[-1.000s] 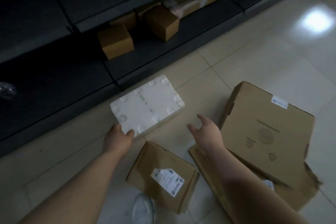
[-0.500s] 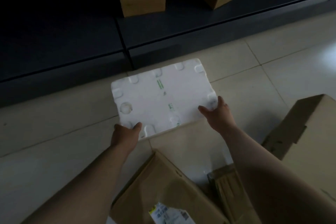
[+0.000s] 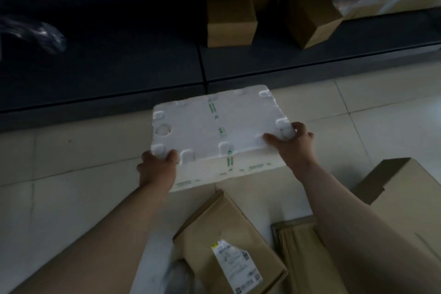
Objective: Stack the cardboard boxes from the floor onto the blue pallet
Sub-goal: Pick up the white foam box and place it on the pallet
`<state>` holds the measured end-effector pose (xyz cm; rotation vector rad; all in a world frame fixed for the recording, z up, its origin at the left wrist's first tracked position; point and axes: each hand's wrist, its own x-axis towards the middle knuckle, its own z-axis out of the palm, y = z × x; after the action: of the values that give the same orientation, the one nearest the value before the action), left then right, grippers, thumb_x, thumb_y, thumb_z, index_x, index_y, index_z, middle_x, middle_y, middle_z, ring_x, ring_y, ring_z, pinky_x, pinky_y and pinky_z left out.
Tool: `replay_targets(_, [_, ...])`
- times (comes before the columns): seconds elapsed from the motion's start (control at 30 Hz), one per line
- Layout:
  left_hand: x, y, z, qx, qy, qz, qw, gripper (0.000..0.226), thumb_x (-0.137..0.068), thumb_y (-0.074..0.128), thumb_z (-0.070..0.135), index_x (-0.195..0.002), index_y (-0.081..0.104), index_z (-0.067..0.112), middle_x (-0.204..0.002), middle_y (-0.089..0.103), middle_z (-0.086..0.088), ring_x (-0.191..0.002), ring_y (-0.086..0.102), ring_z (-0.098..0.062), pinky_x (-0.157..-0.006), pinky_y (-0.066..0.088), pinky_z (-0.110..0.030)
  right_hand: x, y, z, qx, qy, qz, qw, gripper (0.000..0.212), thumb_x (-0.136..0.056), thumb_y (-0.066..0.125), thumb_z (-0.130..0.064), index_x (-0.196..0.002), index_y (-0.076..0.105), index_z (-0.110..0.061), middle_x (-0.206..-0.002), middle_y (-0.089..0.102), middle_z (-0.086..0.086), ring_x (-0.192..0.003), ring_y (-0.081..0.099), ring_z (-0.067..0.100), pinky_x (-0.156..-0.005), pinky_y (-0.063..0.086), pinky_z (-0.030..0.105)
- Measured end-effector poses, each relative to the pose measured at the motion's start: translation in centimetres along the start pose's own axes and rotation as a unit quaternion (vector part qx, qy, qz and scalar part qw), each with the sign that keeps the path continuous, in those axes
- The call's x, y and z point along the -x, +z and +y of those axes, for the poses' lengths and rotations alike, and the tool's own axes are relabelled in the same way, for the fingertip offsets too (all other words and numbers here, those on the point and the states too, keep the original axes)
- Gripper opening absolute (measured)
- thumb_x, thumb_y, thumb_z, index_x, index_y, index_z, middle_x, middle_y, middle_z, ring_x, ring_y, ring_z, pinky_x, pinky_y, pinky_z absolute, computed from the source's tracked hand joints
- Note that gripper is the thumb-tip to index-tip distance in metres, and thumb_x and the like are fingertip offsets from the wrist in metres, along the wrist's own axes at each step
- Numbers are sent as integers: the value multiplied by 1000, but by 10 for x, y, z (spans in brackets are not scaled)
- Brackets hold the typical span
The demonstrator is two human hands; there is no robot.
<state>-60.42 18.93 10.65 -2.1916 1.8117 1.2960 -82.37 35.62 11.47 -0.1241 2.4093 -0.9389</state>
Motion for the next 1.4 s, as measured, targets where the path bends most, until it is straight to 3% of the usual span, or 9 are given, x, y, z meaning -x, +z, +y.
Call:
replay_targets(0.2, [57, -122, 23, 71, -20, 55, 996, 63, -85, 63, 38, -128, 38, -1, -131, 49, -27, -110, 55, -43, -82, 46, -41, 73, -27, -102, -75, -43, -49, 995, 71, -59, 86, -41, -115, 47, -24, -107, 59, 1, -93, 64, 24, -82, 56, 47])
replay_targets(0.47, [152, -290, 0, 233, -62, 131, 962, 66, -87, 61, 44, -131, 36, 0, -127, 53, -19, -107, 58, -38, -86, 49, -40, 205, -49, -245, -58, -141, -160, 975, 62, -69, 83, -35, -114, 42, -26, -97, 58, -12, -85, 62, 12, -70, 50, 31])
replay_targets(0.57, [190, -352, -25, 282, -70, 153, 945, 79, -71, 63, 60, -123, 47, 2, -116, 61, -16, -94, 63, -35, -83, 54, -43, 265, -47, -290, -50, -163, -218, 961, 68, -70, 84, -33, -122, 40, -25, -101, 58, -9, -81, 61, 9, -62, 50, 28])
replay_targets(0.67, [224, -414, -59, 301, -87, 181, 932, 75, -73, 64, 61, -120, 50, 4, -109, 64, -14, -89, 64, -32, -78, 55, -41, 324, -35, -329, -20, -183, -278, 943, 75, -68, 85, -34, -129, 42, -21, -108, 60, -5, -86, 64, 13, -67, 54, 33])
replay_targets(0.8, [268, -496, -114, 322, -103, 218, 915, 59, -76, 67, 56, -115, 60, 11, -101, 68, -10, -86, 66, -28, -77, 55, -37, 415, -7, -374, 12, -228, -352, 908, 57, -72, 82, -27, -117, 47, -27, -103, 61, -6, -88, 62, 14, -67, 51, 32])
replay_targets(1.07, [346, -641, -265, 366, -137, 296, 871, 62, -75, 68, 55, -119, 58, 13, -112, 67, -7, -99, 64, -28, -90, 53, -42, 622, 82, -423, 56, -306, -429, 848, 58, -71, 83, -29, -119, 51, -28, -109, 62, -4, -94, 64, 18, -75, 56, 39])
replay_targets(1.23, [380, -719, -364, 384, -163, 320, 851, 41, -87, 65, 36, -114, 55, 8, -100, 64, -10, -74, 60, -21, -54, 45, -26, 744, 144, -431, 97, -343, -442, 823, 72, -70, 82, -37, -130, 47, -24, -119, 57, 0, -102, 59, 23, -88, 54, 47])
replay_targets(1.33, [402, -762, -423, 386, -182, 341, 838, 52, -83, 68, 40, -119, 56, 4, -108, 66, -14, -87, 64, -30, -64, 52, -33, 812, 178, -434, 127, -370, -441, 808, 79, -71, 81, -40, -136, 42, -19, -125, 54, 3, -105, 57, 23, -89, 52, 43])
replay_targets(1.4, [417, -789, -461, 383, -200, 355, 829, 49, -84, 67, 39, -115, 58, 2, -106, 65, -15, -85, 63, -29, -56, 47, -29, 859, 200, -437, 144, -383, -441, 799, 79, -73, 81, -38, -137, 39, -15, -125, 52, 4, -101, 55, 22, -85, 51, 39])
